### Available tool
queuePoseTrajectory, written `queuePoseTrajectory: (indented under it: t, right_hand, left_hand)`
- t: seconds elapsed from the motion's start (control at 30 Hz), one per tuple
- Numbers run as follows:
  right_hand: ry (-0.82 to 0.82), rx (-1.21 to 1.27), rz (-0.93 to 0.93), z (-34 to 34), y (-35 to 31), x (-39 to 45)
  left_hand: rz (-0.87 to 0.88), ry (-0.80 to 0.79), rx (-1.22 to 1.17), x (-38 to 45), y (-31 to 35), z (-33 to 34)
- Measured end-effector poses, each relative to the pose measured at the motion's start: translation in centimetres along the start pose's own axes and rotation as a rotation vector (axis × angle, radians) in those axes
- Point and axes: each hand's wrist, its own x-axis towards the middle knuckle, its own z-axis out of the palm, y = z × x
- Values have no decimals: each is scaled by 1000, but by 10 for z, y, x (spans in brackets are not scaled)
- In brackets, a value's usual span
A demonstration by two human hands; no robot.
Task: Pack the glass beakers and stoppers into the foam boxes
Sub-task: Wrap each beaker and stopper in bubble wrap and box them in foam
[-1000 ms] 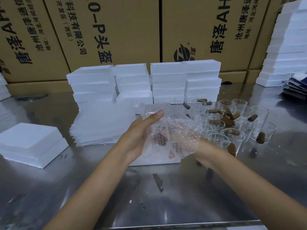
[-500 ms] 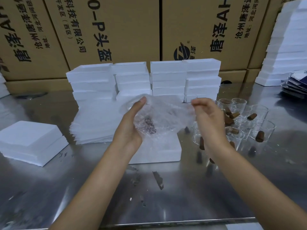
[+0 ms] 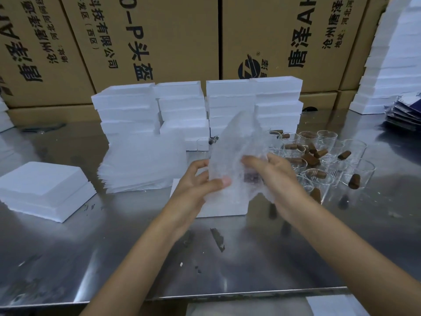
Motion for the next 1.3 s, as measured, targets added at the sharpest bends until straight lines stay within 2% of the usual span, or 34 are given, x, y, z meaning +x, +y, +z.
queuePoseTrajectory:
  t: [0.13, 0.23, 0.3, 0.4, 0.5, 0.6, 0.67, 0.77, 0.83, 0.9, 1.03, 1.13, 1.23, 1.3]
  right_hand:
    - [-15, -377, -138, -2, 13, -10]
    - [-10, -549, -245, -3, 19, -12]
    - [-7, -627, -326, -3, 19, -14]
    - [-26, -713, -406, -4, 24, -20]
    - [-62, -797, -375, -7, 36, -21]
    - [-22, -872, -366, -10, 43, -19]
    - [8, -873, -427, -8, 43, -22]
    - [34, -782, -612, -6, 45, -32]
    - [-40, -839, -717, -6, 52, -41]
    - [-160, -950, -723, -5, 61, -48]
    - [-235, -1084, -703, -2, 72, -50]
    - [-240, -1143, -721, -1, 74, -48]
    - [-183, -1101, -806, -1, 74, -50]
    - [-94, -1041, -864, -2, 73, -51]
  left_hand:
    - [-34, -59, 304, -15, -5, 2]
    - [41, -2, 454, -17, -4, 9]
    - [84, 41, 461, -18, -3, 12]
    - [85, 79, 509, -23, -7, 14]
    - [117, 79, 655, -28, -16, 15]
    - [194, 90, 755, -24, -22, 12]
    - [207, 98, 767, -20, -22, 10]
    - [192, 102, 839, -15, -19, 12]
    - [184, 126, 870, -12, -19, 12]
    - [191, 126, 777, -12, -18, 12]
    - [448, 85, 803, -26, -26, 12]
    - [603, 112, 867, -36, -33, 9]
    - [721, 58, 1116, -35, -38, 2]
    - [713, 27, 1195, -33, -38, 0]
